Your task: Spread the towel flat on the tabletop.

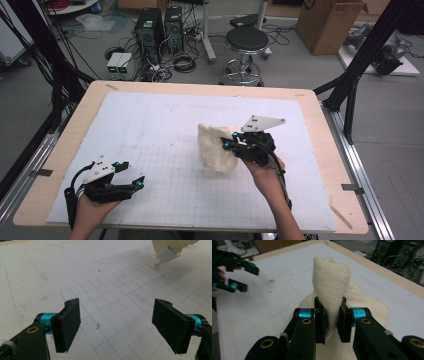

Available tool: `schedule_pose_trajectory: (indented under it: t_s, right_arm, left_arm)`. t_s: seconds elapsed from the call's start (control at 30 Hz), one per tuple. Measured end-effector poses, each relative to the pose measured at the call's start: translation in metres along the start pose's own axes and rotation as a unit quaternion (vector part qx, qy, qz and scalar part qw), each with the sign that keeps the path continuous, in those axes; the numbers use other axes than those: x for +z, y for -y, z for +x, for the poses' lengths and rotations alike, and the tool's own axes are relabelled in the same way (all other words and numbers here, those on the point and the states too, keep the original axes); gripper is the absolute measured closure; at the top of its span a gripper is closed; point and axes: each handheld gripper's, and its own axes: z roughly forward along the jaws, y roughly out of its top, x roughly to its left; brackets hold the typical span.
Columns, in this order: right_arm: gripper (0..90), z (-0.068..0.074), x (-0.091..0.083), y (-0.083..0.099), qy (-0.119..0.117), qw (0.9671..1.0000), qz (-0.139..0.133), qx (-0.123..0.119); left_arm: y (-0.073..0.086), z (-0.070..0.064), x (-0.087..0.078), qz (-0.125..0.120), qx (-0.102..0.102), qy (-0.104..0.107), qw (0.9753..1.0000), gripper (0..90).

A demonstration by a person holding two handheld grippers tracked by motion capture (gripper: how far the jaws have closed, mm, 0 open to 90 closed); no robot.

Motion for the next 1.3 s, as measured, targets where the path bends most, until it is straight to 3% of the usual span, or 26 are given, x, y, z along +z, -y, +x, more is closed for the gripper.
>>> schedule_pose_trajectory:
  t_s: [0.2, 0.23, 0.37, 0.57, 0.7, 0.87, 0.97, 1.13, 1.2, 1.3]
  right_arm:
    - [79.5, 0.021, 0.035, -0.013, -0.031, 0.9994, 0.01, -0.014]
    - [79.5, 0.021, 0.035, -0.013, -0.031, 0.9994, 0.01, -0.014]
    - [78.6, 0.022, 0.067, -0.007, -0.038, 0.9984, 0.041, 0.001]
    - [77.9, 0.013, 0.097, 0.016, -0.009, 0.9961, 0.086, 0.016]
    - [76.8, 0.01, 0.109, 0.031, -0.004, 0.9946, 0.101, 0.023]
    - [70.8, 0.007, 0.115, 0.043, -0.009, 0.9942, 0.102, 0.035]
    - [60.8, 0.008, 0.111, 0.041, -0.007, 0.9956, 0.087, 0.034]
    - [45.5, 0.006, 0.097, 0.036, -0.015, 0.9975, 0.057, 0.04]
    - [43.7, 0.007, 0.093, 0.036, -0.015, 0.9976, 0.054, 0.041]
    - [39.4, 0.006, 0.077, 0.036, -0.011, 0.9985, 0.043, 0.031]
  left_arm:
    - [0.0, 0.001, -0.001, -0.003, -0.003, -0.002, 1.0, 23.5]
    - [0.0, 0.001, -0.001, -0.003, -0.003, -0.002, 1.0, 23.5]
    - [0.0, 0.002, -0.001, -0.002, -0.002, -0.001, 1.0, 23.5]
    - [0.0, 0.001, 0.001, 0.0, 0.001, 0.001, 1.0, 23.6]
    - [0.0, -0.001, 0.005, 0.005, 0.005, 0.005, 1.0, 24.2]
    - [-0.002, -0.004, 0.009, 0.007, 0.009, 0.011, 0.9999, 25.7]
    - [-0.004, -0.003, 0.011, 0.005, 0.006, 0.016, 0.9998, 29.2]
    - [-0.009, 0.0, 0.017, -0.002, -0.003, 0.029, 0.9996, 38.4]
    - [-0.012, 0.001, 0.023, -0.006, -0.015, 0.036, 0.9992, 39.7]
    - [-0.015, -0.001, 0.031, -0.003, -0.013, 0.041, 0.9991, 45.2]
